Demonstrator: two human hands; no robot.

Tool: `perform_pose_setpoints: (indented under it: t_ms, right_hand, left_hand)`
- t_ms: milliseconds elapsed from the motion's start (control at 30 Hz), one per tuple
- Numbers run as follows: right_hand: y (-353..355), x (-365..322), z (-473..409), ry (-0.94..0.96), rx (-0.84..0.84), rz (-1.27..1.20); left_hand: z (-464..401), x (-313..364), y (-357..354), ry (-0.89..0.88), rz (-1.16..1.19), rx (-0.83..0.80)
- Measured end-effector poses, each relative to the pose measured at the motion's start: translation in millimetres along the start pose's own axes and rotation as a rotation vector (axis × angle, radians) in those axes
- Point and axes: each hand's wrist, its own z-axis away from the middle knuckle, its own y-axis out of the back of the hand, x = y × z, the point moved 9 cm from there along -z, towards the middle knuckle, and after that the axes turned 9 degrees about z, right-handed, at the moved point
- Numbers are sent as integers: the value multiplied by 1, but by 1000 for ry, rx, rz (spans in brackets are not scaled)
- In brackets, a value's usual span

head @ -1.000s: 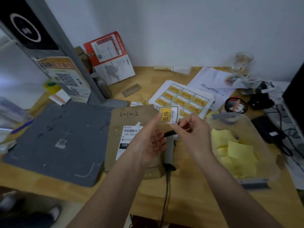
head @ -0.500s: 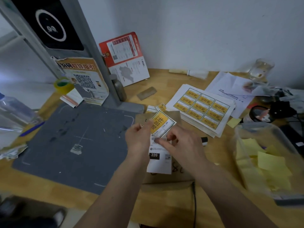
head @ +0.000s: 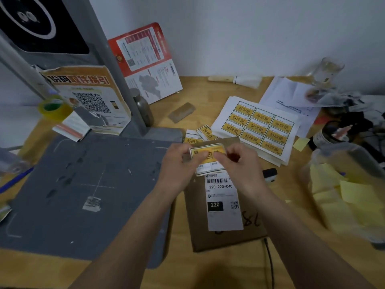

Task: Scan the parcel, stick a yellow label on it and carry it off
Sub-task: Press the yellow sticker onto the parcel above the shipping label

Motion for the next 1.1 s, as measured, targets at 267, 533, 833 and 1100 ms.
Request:
perform_pose_setpoints:
  t_ms: [267,533,833,1100]
  right_hand:
    - [10,33,-24,-161,150,2]
    - [-4,52,-44,-206,15,199]
    - [-7,43,-46,-71,80,553]
    - [3,45,-33,-93,157,616]
  left_hand:
    - [-21,-37,22,198,-151,111]
    - [-8,-20,-8,-196,-311,85]
    - [8,-28,-76,-408,-855,-277]
    - [10,-41,-75,-253,-947,-360]
